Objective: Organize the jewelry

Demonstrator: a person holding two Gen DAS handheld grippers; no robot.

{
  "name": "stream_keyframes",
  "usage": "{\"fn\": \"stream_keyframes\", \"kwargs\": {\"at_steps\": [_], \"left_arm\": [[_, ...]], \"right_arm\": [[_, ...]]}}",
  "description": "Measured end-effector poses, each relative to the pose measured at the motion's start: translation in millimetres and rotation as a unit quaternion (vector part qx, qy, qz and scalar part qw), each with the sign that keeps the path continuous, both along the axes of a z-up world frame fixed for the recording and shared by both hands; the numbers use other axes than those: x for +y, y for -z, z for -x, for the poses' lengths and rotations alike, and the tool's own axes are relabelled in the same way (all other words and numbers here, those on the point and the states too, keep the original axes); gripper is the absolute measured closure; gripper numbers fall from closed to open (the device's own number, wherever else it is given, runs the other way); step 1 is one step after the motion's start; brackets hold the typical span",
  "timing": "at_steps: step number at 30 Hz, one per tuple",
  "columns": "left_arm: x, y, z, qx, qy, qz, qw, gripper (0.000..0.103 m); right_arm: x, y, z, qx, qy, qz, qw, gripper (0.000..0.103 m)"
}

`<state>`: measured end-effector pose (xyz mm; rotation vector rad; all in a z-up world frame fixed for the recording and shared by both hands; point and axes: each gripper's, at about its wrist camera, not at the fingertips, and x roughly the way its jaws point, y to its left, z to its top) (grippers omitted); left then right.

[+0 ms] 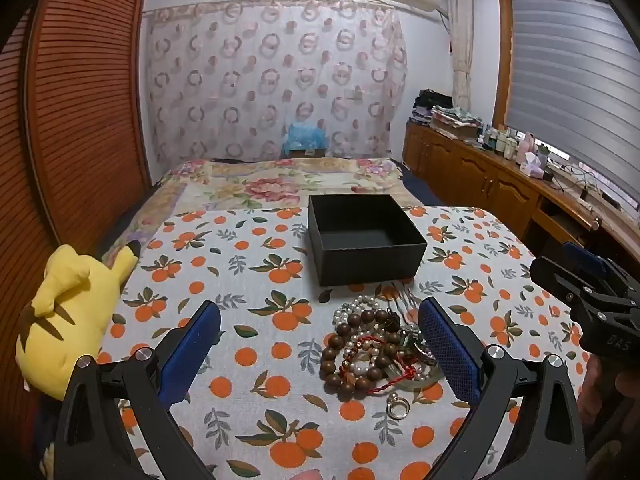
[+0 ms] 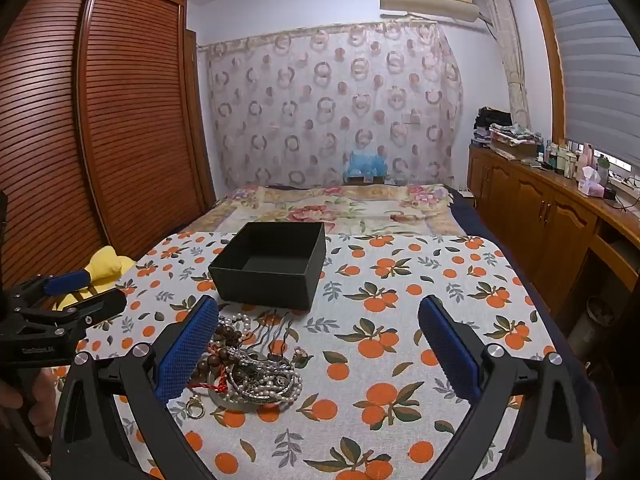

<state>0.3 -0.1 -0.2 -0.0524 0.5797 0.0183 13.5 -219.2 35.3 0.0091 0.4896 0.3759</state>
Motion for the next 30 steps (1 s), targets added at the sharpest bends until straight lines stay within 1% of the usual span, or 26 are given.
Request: {"fn": "stream_keyframes", "kwargs": {"at_steps": [19, 28, 29, 30], "left_arm": [[-0.1, 0.1, -0.3, -0.004, 0.000, 0.002, 1.0000, 0.007], [-4.7, 2.4, -7.3, -0.006, 0.000, 0.002, 1.0000, 0.007], [-1.1, -3.1, 2.0, -0.006, 0.000, 0.003, 1.0000, 0.007], [-1.5, -3.4, 2.0, -0.006, 0.000, 0.004, 1.0000, 0.007]], "right_arm": [[1.2, -0.8, -0.4, -0.004, 0.000, 0.002, 1.000, 0.002], [1.1, -1.3, 0.3, -0.005, 0.000, 0.002, 1.000, 0.002], [1.0, -1.3, 0.3, -0.005, 0.000, 0.002, 1.000, 0.002], [1.1, -1.4, 0.4, -0.005, 0.000, 0.001, 1.000, 0.002]]}}
